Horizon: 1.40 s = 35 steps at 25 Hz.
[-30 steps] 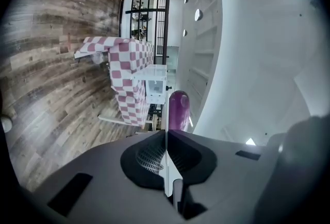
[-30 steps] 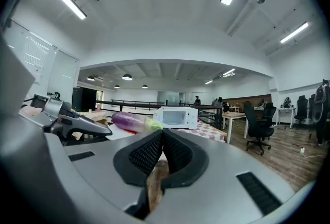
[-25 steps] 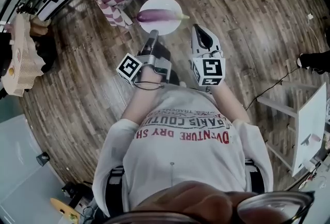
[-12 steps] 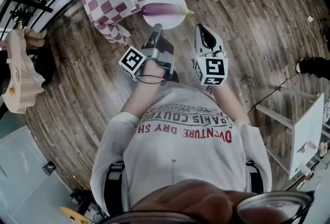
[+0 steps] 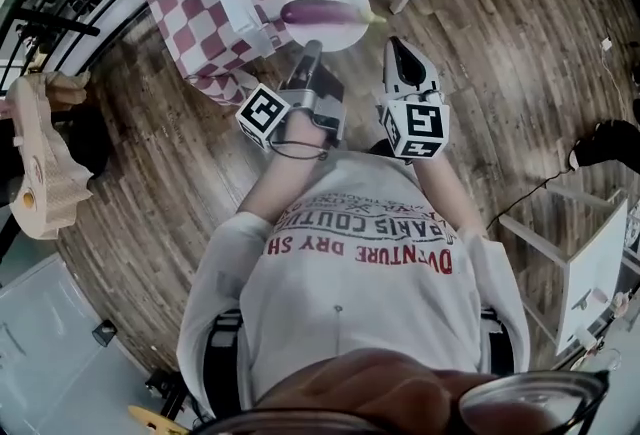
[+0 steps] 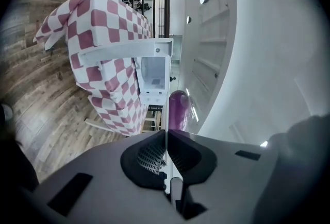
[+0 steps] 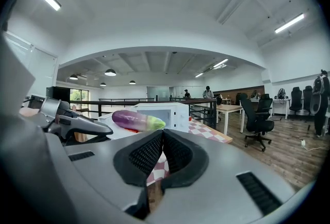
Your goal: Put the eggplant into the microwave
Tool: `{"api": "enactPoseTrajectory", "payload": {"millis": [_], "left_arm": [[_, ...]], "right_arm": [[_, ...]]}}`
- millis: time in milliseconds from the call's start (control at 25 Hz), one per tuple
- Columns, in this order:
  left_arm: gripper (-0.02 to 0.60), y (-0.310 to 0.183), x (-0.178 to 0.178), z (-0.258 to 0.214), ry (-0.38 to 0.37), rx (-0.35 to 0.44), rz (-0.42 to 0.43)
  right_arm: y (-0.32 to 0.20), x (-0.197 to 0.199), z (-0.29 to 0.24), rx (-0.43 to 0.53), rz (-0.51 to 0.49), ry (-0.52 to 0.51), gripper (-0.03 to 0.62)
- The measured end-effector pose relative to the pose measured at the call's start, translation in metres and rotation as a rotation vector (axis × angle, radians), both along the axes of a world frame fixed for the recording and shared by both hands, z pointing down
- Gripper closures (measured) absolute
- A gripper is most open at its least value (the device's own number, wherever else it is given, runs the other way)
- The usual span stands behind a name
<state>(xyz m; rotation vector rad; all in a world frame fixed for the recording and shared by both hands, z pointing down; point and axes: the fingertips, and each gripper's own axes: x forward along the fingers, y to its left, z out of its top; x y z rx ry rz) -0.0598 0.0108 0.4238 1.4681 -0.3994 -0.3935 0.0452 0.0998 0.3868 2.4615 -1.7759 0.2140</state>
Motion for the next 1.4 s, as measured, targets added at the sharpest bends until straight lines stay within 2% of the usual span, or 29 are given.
{"api": "enactPoseTrajectory", "payload": {"millis": [360, 520, 680, 960, 1160, 1400], "left_arm": [[0.548, -0.054, 0.046, 0.013, -0.04, 0.019, -0.089], [0.548, -0.079, 0.073, 0.014, -0.049, 0.038, -0.19], [0.548, -0.099, 0.104, 0.017, -0.061, 0.007, -0.274], [0.548, -0.13, 0.15, 0.017, -0.061, -0.02, -0.47], [0.548, -0.15, 0.169, 0.024, -0.074, -0.038, -0.563], [0.548, -0.179, 0.181, 0.036, -0.089, -0.063, -0.616]], "right_arm": [[-0.071, 0.051, 0.016, 0.01, -0.111, -0.022, 0.568], [-0.104, 0.087, 0.019, 0.012, -0.202, -0.029, 0.568], [-0.135, 0.128, 0.011, 0.005, -0.283, -0.021, 0.568], [-0.192, 0.187, 0.011, -0.018, -0.469, -0.008, 0.569], [-0.221, 0.206, 0.026, -0.042, -0.576, -0.029, 0.568], [-0.258, 0.218, 0.044, -0.066, -0.636, -0.064, 0.568]]}}
